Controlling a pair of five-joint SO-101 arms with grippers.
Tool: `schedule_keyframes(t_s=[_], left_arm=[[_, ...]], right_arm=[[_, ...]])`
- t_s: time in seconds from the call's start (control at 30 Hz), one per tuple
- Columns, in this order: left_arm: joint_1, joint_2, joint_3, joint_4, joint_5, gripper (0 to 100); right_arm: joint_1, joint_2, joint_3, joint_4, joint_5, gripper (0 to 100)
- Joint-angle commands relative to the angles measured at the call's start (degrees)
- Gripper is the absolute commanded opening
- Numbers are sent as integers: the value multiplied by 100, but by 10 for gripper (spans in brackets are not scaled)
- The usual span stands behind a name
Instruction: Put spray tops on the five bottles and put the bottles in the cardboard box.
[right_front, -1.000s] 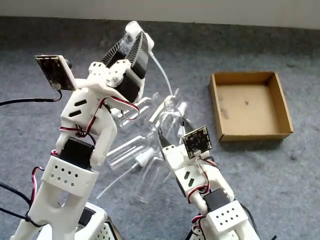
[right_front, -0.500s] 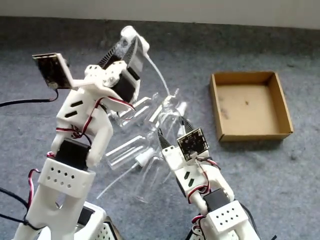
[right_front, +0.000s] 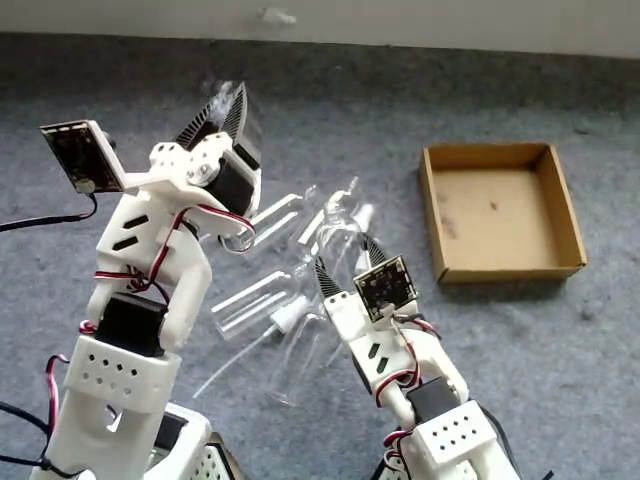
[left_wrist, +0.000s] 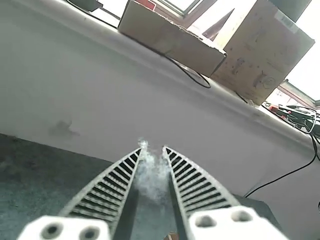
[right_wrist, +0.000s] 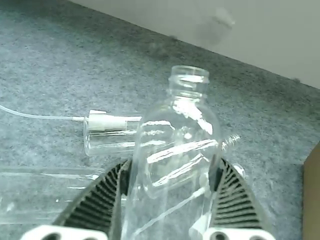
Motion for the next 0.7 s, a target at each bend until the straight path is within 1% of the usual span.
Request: schedule_keyframes(t_s=[0.0,0.1,0.17,0.33,0.53,0.6,0.67], left_arm=[[31,-171,-22,18,35,5],[13,-180,-22,18,18,5],[13,-180,13,18,-202,5],[13,-180,444,18,-1125,5],[13,-136,1077,35,-2462,5],[13,-119,1191,316,-2699,5],[13,-119,1086,914,-2752,5]], right_arm=[[57,-101,110,-145,53,111],[57,-101,251,-163,53,111],[57,-101,251,-163,53,111],[75,-101,251,-163,53,111],[75,-101,259,-163,53,111],[66,-101,259,-163,53,111],[66,-101,259,-163,53,111]])
